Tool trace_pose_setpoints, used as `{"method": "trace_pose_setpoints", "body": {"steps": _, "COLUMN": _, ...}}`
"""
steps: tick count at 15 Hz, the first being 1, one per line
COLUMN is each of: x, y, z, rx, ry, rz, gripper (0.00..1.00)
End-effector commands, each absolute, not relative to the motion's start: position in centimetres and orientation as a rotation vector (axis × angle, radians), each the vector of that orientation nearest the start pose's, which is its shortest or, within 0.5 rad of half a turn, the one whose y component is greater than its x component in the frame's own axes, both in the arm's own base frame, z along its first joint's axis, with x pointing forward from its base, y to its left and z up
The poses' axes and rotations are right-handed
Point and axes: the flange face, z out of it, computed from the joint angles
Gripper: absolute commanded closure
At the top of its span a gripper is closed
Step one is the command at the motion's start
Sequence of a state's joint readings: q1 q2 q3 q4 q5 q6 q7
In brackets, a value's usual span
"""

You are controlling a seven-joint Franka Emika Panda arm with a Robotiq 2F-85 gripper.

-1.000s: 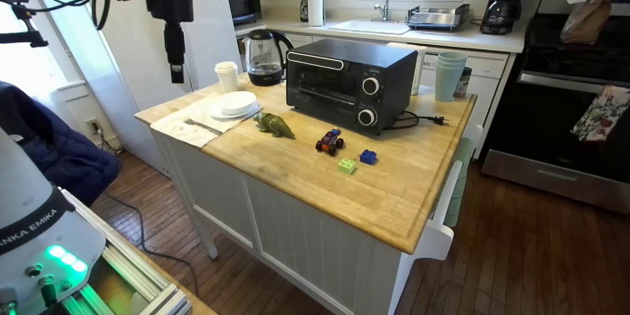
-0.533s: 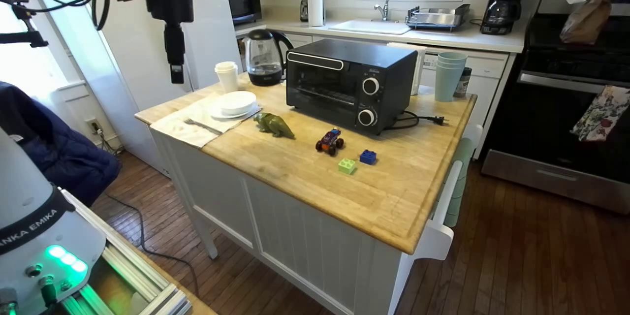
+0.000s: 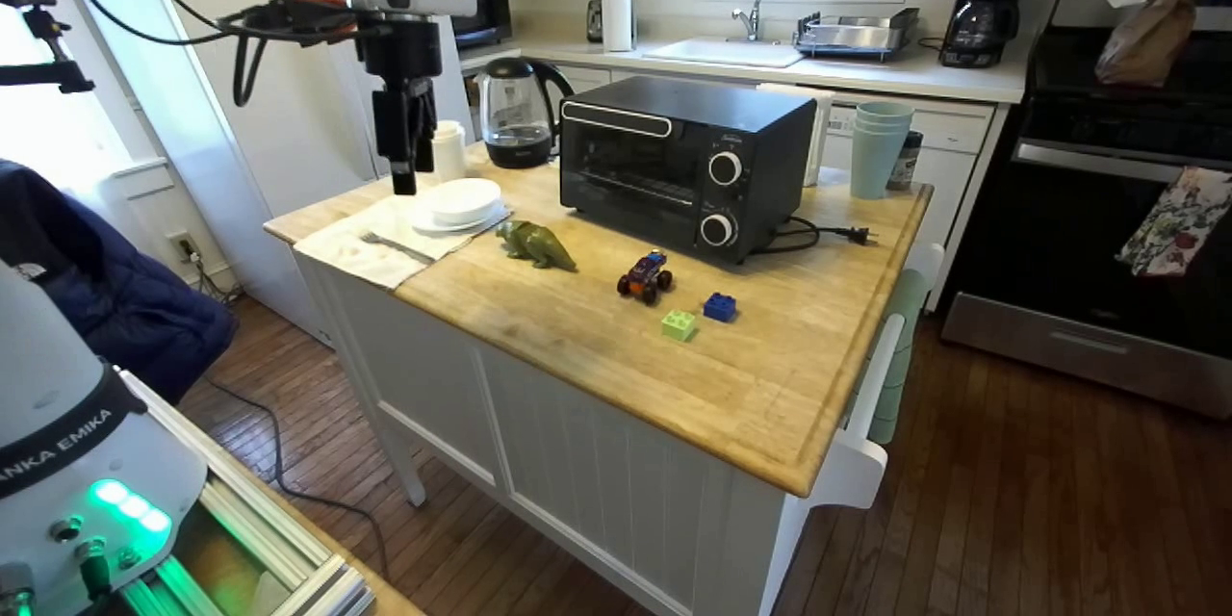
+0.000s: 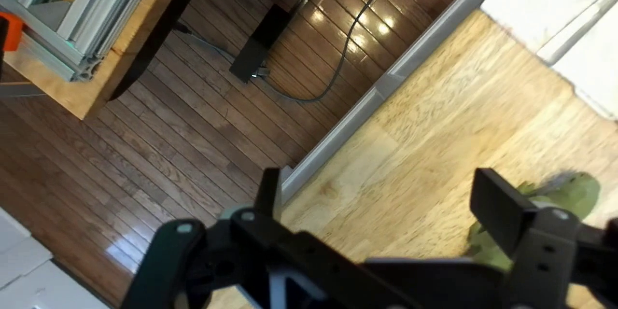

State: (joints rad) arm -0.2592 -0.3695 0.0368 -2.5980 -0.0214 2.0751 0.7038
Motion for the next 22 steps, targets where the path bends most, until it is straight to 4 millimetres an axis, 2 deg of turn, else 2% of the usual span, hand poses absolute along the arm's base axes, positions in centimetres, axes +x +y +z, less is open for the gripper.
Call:
{"method": "trace_pose_setpoints", "body": {"steps": 1, "x": 39.8, "y": -12.5, "z": 34.6, "rx": -2.800, "ry": 1.598, "rz": 0.210, "gripper": 0.00}}
{"method": "trace_pose_setpoints", "body": {"steps": 10, "x": 42.5, "y": -20.7, "z": 31.8, "rx": -2.642, "ry": 1.718, "rz": -0.039, "gripper": 0.00}}
{"method": "trace_pose_setpoints", "body": {"steps": 14, "x": 42.9, "y": -23.9, "z": 29.7, "rx": -2.594, "ry": 1.723, "rz": -0.025, "gripper": 0.00}}
{"method": "trace_pose_setpoints", "body": {"steps": 15, "x": 43.0, "y": -24.4, "z": 29.4, "rx": -2.577, "ry": 1.726, "rz": -0.014, "gripper": 0.00}}
{"method": "trace_pose_setpoints", "body": {"steps": 16, "x": 42.0, "y": -23.3, "z": 30.0, "rx": -2.602, "ry": 1.730, "rz": -0.013, "gripper": 0.00}}
{"method": "trace_pose_setpoints", "body": {"steps": 18, "x": 42.3, "y": -24.1, "z": 29.5, "rx": -2.590, "ry": 1.733, "rz": 0.000, "gripper": 0.00}}
{"method": "trace_pose_setpoints", "body": {"steps": 22, "x": 42.6, "y": -24.1, "z": 29.4, "rx": -2.589, "ry": 1.733, "rz": 0.000, "gripper": 0.00}}
